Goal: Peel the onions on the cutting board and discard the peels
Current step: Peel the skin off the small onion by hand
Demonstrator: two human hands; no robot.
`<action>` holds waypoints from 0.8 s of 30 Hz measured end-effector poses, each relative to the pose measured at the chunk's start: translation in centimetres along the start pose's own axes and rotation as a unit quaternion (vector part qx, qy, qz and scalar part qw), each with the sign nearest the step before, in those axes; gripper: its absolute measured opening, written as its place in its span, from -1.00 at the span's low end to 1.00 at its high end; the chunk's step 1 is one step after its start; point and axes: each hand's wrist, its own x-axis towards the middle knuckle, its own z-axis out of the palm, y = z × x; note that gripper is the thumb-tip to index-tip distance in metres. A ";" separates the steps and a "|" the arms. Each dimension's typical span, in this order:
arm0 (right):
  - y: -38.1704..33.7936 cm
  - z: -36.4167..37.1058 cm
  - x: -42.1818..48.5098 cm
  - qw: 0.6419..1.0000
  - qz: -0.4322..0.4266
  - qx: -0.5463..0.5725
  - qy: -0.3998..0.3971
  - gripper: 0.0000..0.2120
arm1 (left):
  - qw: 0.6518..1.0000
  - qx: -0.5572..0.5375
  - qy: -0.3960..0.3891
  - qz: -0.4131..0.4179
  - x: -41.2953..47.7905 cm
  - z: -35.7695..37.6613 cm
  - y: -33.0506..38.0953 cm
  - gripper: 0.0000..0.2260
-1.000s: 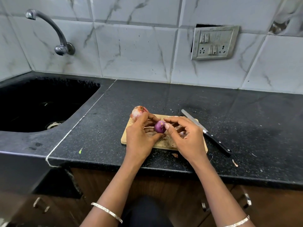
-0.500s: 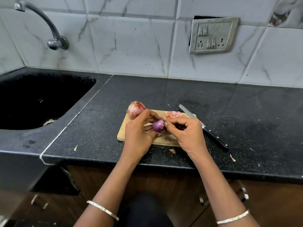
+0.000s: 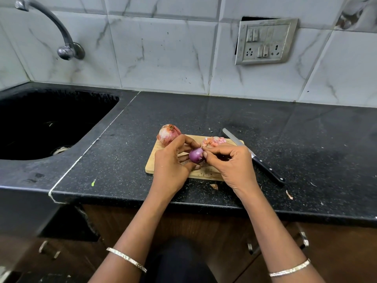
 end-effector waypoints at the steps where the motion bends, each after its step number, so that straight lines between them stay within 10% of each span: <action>1: 0.0 0.0 0.0 1.000 0.001 0.000 0.001 -0.86 | 1.000 0.001 -0.002 -0.001 0.0 0.0 0.0 -0.65; 24: -0.6 -0.2 0.0 1.000 0.016 0.011 -0.010 -0.86 | 1.000 0.013 -0.008 -0.010 0.2 -0.2 -0.6 -0.67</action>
